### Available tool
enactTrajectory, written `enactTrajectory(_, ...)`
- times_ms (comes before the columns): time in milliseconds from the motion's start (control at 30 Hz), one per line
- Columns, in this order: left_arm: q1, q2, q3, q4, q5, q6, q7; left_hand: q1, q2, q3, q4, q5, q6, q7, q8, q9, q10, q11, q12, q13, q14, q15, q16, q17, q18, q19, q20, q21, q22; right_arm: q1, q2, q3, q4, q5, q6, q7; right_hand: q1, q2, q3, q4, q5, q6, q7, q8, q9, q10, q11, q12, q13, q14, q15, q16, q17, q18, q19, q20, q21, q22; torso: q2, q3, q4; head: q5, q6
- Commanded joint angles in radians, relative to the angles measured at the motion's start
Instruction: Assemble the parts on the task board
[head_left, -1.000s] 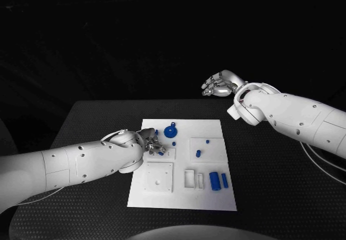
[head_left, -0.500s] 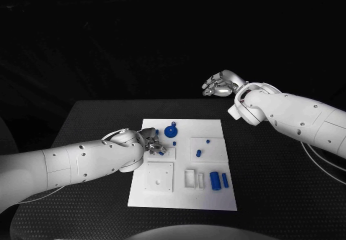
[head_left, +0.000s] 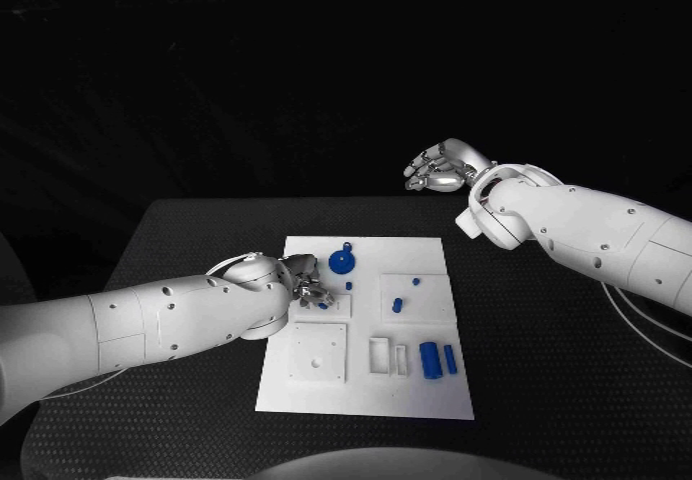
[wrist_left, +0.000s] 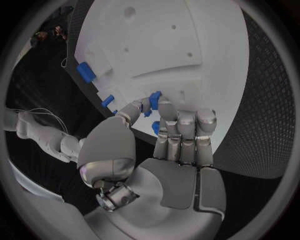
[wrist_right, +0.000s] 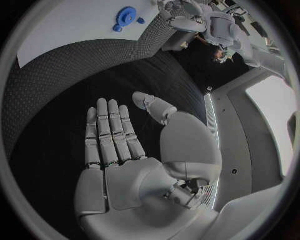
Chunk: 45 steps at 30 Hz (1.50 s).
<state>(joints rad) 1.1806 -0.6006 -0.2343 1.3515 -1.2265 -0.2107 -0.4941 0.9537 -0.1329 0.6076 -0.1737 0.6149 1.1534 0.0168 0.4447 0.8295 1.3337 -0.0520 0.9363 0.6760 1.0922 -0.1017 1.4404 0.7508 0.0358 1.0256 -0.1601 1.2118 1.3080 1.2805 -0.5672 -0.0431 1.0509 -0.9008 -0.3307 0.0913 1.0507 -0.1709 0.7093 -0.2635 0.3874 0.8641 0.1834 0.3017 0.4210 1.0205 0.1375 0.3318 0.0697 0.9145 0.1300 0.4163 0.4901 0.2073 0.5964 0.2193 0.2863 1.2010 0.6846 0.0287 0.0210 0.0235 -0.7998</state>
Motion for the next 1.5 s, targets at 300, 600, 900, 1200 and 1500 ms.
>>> enactTrajectory(300, -0.009, 0.016, -0.006, -0.003, -0.014, 0.033, -0.002, -0.007, 0.012, 0.102, -0.092, -0.009, 0.029, -0.030, 0.005, -0.007, 0.075, -0.070, 0.008, 0.003, 0.092, -0.123, -0.001, 0.003, 0.080, 0.002, -0.111, 0.005, 0.008, 0.000, 0.002, 0.001, 0.001, -0.008, 0.012, 0.003, 0.007, -0.001, -0.006, -0.001, 0.004, -0.008, 0.002, 0.005, -0.002, 0.001, 0.008, -0.007, -0.001, -0.004, 0.006, -0.005, 0.001, -0.012, -0.005, -0.002, -0.005, 0.002, 0.000, -0.0003, -0.0002, 0.000, -0.001)
enactTrajectory(600, -0.008, 0.024, -0.005, -0.008, 0.029, 0.045, 0.000, -0.013, 0.020, 0.101, -0.098, -0.009, 0.030, -0.029, 0.009, -0.013, 0.074, -0.068, 0.008, 0.004, 0.090, -0.121, -0.001, 0.004, 0.079, -0.002, -0.111, 0.005, 0.009, -0.001, 0.005, 0.001, 0.000, -0.008, 0.015, 0.001, 0.007, -0.001, -0.007, -0.001, 0.005, -0.008, 0.002, 0.005, -0.002, 0.001, 0.009, -0.007, -0.001, -0.004, 0.006, -0.006, 0.001, -0.013, -0.005, -0.002, -0.007, 0.003, 0.001, -0.0011, -0.0010, -0.008, 0.000)
enactTrajectory(900, -0.008, 0.035, -0.005, -0.024, 0.035, 0.085, -0.003, -0.014, 0.025, 0.102, -0.103, -0.017, 0.027, -0.027, 0.010, -0.019, 0.073, -0.066, 0.007, 0.003, 0.089, -0.119, -0.002, 0.004, 0.079, -0.004, -0.110, 0.005, 0.009, -0.001, 0.006, 0.001, 0.000, -0.008, 0.018, 0.001, 0.008, -0.001, -0.007, -0.001, 0.006, -0.009, 0.002, 0.005, -0.002, 0.001, 0.009, -0.008, -0.001, -0.005, 0.006, -0.007, 0.002, -0.013, -0.006, -0.002, -0.008, 0.003, 0.000, -0.0006, 0.0008, -0.010, -0.002)
enactTrajectory(1200, -0.008, 0.032, -0.005, -0.024, 0.048, 0.090, 0.003, -0.011, 0.025, 0.103, -0.099, -0.086, 0.018, -0.026, 0.009, -0.031, 0.072, -0.063, 0.004, 0.001, 0.086, -0.117, -0.004, 0.004, 0.079, -0.007, -0.110, 0.005, 0.008, -0.001, 0.003, 0.001, 0.001, -0.008, 0.019, 0.000, 0.008, -0.001, -0.008, -0.001, 0.006, -0.009, 0.002, 0.005, -0.003, 0.000, 0.009, -0.009, -0.002, -0.006, 0.007, -0.008, 0.002, -0.014, -0.007, -0.002, -0.009, 0.004, -0.001, -0.0006, 0.0017, -0.011, -0.002)
enactTrajectory(1500, -0.008, 0.027, -0.005, -0.025, 0.063, 0.075, 0.019, -0.031, -0.052, 0.102, 0.009, -0.258, -0.008, -0.016, -0.016, -0.068, 0.068, -0.056, -0.002, 0.000, 0.082, -0.110, -0.010, 0.004, 0.078, -0.008, -0.109, 0.000, 0.002, -0.001, 0.001, 0.001, 0.000, -0.008, 0.020, -0.002, 0.008, -0.004, -0.009, -0.001, 0.006, -0.012, 0.003, 0.004, -0.004, -0.002, 0.010, -0.012, -0.002, -0.008, 0.008, -0.011, 0.002, -0.015, -0.008, -0.002, -0.013, 0.006, -0.001, -0.0009, 0.0012, -0.013, 0.001)
